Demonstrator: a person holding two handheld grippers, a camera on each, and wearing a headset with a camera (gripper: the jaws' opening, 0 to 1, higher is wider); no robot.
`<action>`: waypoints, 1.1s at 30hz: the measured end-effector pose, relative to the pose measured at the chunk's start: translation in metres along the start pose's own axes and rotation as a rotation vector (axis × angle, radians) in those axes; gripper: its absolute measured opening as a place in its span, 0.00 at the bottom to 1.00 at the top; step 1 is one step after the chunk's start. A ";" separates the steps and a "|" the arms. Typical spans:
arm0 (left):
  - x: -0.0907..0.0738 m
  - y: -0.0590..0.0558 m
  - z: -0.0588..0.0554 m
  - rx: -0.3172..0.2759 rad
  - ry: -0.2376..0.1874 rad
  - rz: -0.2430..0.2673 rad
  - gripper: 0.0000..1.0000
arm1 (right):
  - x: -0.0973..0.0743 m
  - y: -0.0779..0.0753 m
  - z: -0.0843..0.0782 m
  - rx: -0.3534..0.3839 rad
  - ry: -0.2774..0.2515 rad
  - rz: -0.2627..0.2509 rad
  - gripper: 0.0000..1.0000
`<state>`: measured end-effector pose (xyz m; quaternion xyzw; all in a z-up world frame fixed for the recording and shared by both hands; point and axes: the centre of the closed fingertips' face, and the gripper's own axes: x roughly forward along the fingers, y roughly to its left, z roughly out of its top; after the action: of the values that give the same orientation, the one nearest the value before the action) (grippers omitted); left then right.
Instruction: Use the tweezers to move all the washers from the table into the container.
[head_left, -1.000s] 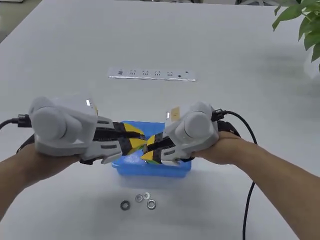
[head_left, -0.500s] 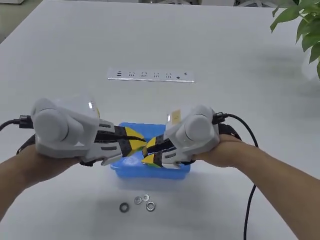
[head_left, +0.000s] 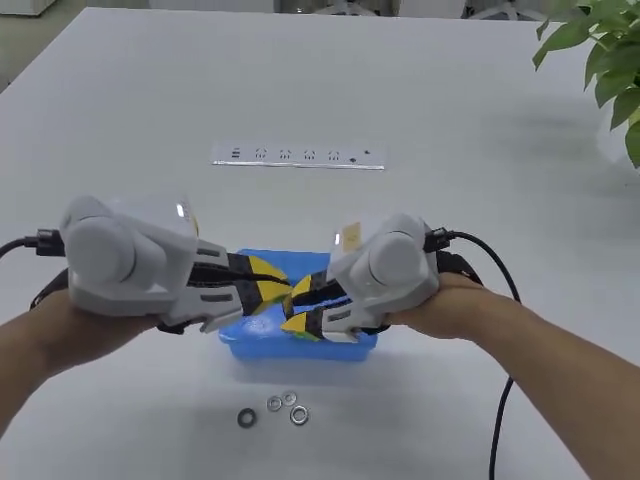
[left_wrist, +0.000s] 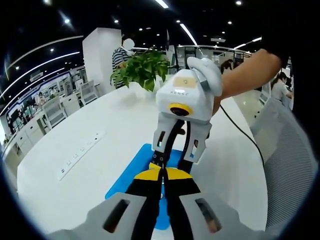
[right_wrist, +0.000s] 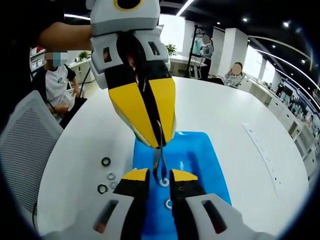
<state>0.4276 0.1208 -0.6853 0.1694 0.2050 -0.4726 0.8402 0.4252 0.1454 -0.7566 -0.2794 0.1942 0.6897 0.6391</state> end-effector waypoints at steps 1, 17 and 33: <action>0.000 0.000 0.000 -0.002 0.001 0.002 0.05 | 0.000 0.000 0.000 0.000 0.001 -0.001 0.18; -0.007 -0.005 0.014 0.017 -0.011 0.007 0.05 | -0.019 0.003 0.008 0.023 -0.012 -0.062 0.26; -0.015 -0.015 0.023 0.039 -0.011 0.005 0.05 | -0.043 0.010 0.006 0.079 -0.021 -0.141 0.37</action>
<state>0.4117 0.1129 -0.6594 0.1835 0.1908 -0.4755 0.8390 0.4157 0.1151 -0.7255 -0.2598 0.1945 0.6375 0.6988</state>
